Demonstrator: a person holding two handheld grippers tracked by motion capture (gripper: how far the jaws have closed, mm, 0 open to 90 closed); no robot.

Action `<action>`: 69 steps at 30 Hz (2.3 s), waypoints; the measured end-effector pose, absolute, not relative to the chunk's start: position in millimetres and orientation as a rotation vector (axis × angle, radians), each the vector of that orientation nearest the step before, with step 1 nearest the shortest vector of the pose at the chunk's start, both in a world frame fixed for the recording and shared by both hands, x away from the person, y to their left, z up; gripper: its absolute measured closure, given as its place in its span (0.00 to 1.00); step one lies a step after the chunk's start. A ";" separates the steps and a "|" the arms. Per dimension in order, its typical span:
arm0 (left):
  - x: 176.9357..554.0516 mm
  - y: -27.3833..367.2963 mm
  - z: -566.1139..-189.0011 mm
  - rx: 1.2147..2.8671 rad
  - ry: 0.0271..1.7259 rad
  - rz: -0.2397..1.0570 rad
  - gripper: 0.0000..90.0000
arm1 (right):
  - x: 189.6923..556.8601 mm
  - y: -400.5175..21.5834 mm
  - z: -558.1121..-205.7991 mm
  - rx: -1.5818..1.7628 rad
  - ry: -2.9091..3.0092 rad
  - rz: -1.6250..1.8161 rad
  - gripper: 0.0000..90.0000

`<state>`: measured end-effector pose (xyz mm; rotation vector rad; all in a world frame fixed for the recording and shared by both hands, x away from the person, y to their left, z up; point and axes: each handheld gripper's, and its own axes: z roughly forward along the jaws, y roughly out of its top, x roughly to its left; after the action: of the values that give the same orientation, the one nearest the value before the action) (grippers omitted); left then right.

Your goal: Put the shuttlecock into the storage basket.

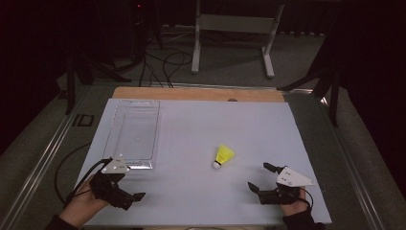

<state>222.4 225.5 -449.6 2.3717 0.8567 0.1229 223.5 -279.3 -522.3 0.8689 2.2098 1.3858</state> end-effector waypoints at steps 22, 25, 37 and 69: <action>229.7 192.4 -455.8 2.534 0.873 0.063 0.00 | 224.1 -281.7 -521.2 0.883 2.195 1.367 0.11; 229.8 187.7 -455.9 2.549 0.872 0.068 0.00 | 224.1 -282.1 -521.0 0.884 2.195 1.362 0.11; 237.6 156.6 -453.7 2.610 0.878 0.040 0.00 | 224.5 -282.9 -520.7 0.890 2.201 1.363 0.11; 263.6 63.2 -444.4 2.538 0.860 -0.111 0.00 | 224.6 -282.7 -521.2 0.895 2.209 1.368 0.11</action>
<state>263.6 63.2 -444.4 2.5378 0.8602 -0.1109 224.6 -282.7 -521.2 0.8954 2.2094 1.3675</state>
